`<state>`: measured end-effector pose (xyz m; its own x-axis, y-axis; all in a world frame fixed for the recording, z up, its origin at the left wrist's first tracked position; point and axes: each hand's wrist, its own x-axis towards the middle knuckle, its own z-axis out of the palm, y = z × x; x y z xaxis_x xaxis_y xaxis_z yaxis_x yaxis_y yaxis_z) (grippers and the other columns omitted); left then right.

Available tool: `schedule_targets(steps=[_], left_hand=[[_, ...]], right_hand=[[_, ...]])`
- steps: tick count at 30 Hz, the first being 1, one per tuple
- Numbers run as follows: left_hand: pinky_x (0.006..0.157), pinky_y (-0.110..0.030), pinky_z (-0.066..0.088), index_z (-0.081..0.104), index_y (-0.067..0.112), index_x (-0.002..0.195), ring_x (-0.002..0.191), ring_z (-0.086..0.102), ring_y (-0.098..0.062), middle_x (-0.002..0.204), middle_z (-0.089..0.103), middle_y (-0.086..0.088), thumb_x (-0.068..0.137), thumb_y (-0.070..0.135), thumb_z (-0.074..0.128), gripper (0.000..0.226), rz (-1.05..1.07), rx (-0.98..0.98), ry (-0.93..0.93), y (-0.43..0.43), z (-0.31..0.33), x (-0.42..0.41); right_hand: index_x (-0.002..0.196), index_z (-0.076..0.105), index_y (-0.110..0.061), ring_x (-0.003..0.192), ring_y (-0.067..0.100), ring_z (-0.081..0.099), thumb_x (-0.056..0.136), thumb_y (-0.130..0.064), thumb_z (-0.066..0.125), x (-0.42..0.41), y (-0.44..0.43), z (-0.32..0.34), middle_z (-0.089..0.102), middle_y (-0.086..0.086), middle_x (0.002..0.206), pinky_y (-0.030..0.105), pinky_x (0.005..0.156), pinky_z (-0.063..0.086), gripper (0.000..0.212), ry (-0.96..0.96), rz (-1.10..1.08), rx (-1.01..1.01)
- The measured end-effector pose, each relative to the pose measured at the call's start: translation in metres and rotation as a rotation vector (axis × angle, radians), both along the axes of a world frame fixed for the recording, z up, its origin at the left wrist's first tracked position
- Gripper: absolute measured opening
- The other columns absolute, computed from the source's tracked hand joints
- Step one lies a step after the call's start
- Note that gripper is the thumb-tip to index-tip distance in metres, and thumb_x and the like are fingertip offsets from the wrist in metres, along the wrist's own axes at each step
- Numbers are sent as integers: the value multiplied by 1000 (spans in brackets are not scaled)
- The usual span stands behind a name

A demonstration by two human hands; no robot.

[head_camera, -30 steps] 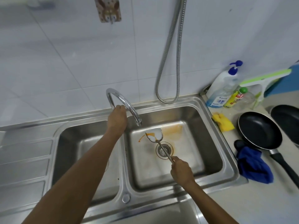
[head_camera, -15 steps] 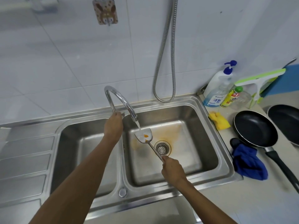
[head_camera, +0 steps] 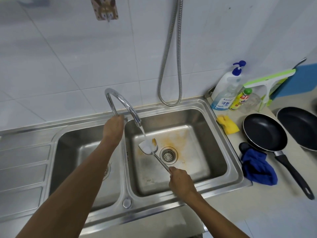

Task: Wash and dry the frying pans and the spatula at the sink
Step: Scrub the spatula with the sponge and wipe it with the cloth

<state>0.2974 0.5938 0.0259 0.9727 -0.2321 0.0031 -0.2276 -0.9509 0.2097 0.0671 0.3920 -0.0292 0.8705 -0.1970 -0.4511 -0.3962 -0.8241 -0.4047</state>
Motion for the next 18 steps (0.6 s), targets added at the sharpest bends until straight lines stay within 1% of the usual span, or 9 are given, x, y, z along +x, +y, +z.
schedule_targets(steps=[2,6,11,12,14,16,18], left_hand=[[86,-50,56,68,2,118,102,68,-44,115,69,-24,101,8,49,26,2,36,0,-1,2,4],[85,-49,55,69,4,113,102,68,-45,115,69,-23,100,6,52,22,4,58,1,-3,6,9],[85,-49,52,67,-5,109,102,66,-48,112,68,-27,99,3,50,21,14,48,24,-11,13,12],[85,-49,52,67,-6,108,102,66,-48,111,68,-28,98,2,51,20,22,47,27,-12,15,13],[85,-48,54,67,-8,108,101,67,-47,110,69,-29,97,0,53,19,35,38,27,-15,18,15],[84,-48,55,68,-9,107,98,68,-47,107,70,-29,96,-3,54,19,35,28,12,-16,17,17],[82,-48,56,68,-9,104,96,69,-48,104,70,-29,95,-5,54,17,30,33,3,-18,17,20]], right_hand=[[116,58,-15,90,24,68,92,-8,51,-6,0,-2,69,8,103,26,70,49,27,15,9,-6],[116,60,-16,91,22,69,93,-9,51,-12,1,-5,71,6,105,26,74,53,25,44,3,-22],[112,59,-16,91,24,69,93,-8,47,-13,-2,-7,71,7,103,28,74,55,24,61,-14,-13],[112,59,-16,91,24,69,94,-8,48,-12,-2,-7,72,7,103,27,72,54,23,62,-19,-3],[114,61,-14,94,23,69,97,-11,48,-8,-4,-6,72,8,107,22,70,47,22,69,-26,38],[122,62,-12,104,23,67,99,-14,48,-3,-7,-1,70,8,116,21,76,44,27,93,-36,99],[131,60,-13,112,22,64,99,-17,50,2,-10,4,66,7,126,24,87,47,34,148,-84,196]])
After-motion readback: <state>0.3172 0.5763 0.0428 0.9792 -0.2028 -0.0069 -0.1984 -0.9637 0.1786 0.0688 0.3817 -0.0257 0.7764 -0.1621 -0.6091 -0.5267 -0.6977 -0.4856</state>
